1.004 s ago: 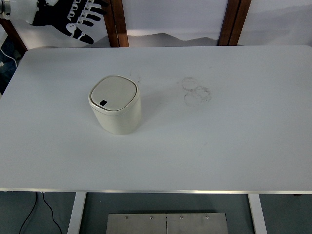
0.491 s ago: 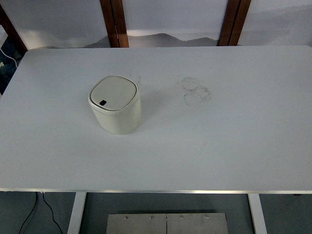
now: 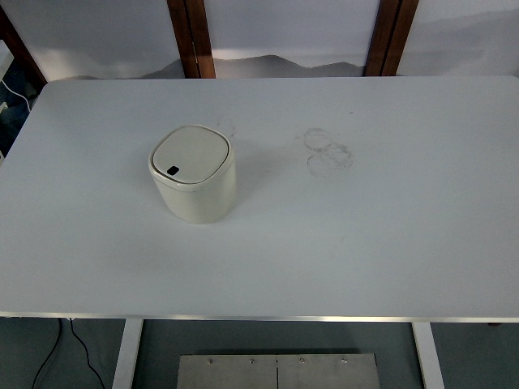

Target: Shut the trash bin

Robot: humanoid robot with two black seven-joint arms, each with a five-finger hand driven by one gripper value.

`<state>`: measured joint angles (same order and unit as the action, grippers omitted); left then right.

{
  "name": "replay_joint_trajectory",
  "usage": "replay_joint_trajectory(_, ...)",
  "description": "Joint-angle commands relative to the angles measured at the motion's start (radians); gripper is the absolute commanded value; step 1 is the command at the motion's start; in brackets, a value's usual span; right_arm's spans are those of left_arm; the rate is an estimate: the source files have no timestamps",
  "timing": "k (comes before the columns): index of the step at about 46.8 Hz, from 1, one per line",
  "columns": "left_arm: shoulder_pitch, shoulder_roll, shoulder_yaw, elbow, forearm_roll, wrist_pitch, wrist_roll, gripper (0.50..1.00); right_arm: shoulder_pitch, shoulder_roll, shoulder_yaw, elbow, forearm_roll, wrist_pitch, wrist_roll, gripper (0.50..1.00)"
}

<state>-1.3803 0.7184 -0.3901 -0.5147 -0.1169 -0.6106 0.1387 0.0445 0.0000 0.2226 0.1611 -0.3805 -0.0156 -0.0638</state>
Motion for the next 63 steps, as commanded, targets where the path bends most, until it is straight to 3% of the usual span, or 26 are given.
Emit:
replay_joint_trajectory(1, 0.039, 0.001, -0.03, 0.015, -0.001, 0.0, -0.022, 1.0, 0.0, 0.0, 0.0, 0.0, 0.0, 0.0, -0.001, 0.995)
replay_joint_trajectory(29, 0.28, 0.003, -0.119, 0.127, -0.214, 0.0, -0.039, 1.0, 0.0, 0.0, 0.0, -0.002, 0.0, -0.001, -0.001, 0.995)
replay_joint_trajectory(37, 0.357, 0.001, -0.168, 0.139, -0.224, 0.0, -0.083, 1.0, 0.0, 0.0, 0.0, 0.0, 0.0, -0.001, -0.001, 0.995)
replay_joint_trajectory(45, 0.423, -0.001, -0.214, 0.139, -0.228, 0.0, -0.093, 1.0, 0.0, 0.0, 0.0, -0.002, 0.0, -0.001, -0.001, 0.995)
replay_joint_trajectory(63, 0.468, -0.02, -0.24, 0.139, -0.244, 0.0, -0.094, 1.0, 0.0, 0.0, 0.0, -0.002, 0.0, -0.001, 0.001, 0.995)
